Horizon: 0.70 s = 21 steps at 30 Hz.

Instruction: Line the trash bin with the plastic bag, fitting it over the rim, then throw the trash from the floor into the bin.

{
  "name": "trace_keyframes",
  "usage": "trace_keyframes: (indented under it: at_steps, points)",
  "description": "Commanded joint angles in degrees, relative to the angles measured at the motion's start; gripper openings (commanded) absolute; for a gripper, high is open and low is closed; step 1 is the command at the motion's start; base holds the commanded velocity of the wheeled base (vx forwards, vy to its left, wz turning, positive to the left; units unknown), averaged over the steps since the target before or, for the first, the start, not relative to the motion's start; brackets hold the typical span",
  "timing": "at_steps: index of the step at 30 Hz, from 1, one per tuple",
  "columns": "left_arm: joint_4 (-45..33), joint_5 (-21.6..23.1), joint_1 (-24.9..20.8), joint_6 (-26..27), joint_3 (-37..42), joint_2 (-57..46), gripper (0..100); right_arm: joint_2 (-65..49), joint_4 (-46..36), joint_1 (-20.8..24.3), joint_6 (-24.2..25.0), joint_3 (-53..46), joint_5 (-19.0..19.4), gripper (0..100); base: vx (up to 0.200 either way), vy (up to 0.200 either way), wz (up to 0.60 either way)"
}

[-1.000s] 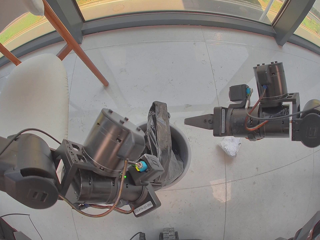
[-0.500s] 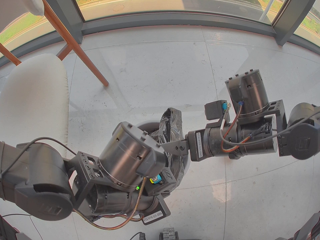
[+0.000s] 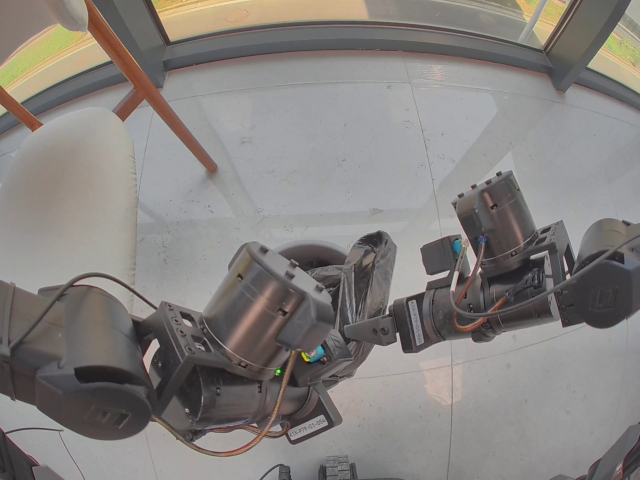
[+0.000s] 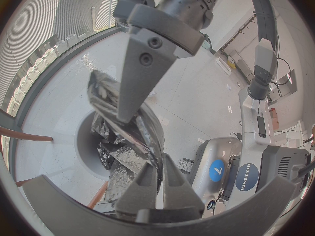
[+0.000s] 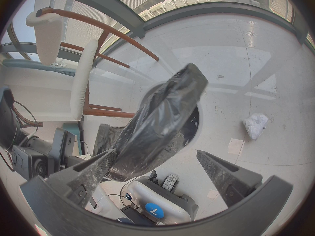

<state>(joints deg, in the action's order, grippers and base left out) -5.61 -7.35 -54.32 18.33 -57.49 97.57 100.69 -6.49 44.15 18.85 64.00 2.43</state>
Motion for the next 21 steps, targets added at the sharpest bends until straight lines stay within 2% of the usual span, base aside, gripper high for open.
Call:
trace_keyframes:
  at_steps: [1,13,21]
  points:
    - [-0.1,-0.2,0.4,-0.1,0.2,0.1,0,-0.3,0.0,-1.6,0.0,-0.4,-0.1,100,0.0,0.0,0.0]
    - [0.0,-2.1,3.6,-0.1,0.1,-0.4,0,-0.1,0.0,-3.4,0.2,-3.6,-1.1,100,0.0,0.0,0.0]
    - [0.0,-2.2,3.7,-0.2,0.1,-1.3,0,1.6,0.8,-5.9,0.3,-2.6,-1.0,100,0.0,0.0,0.0]
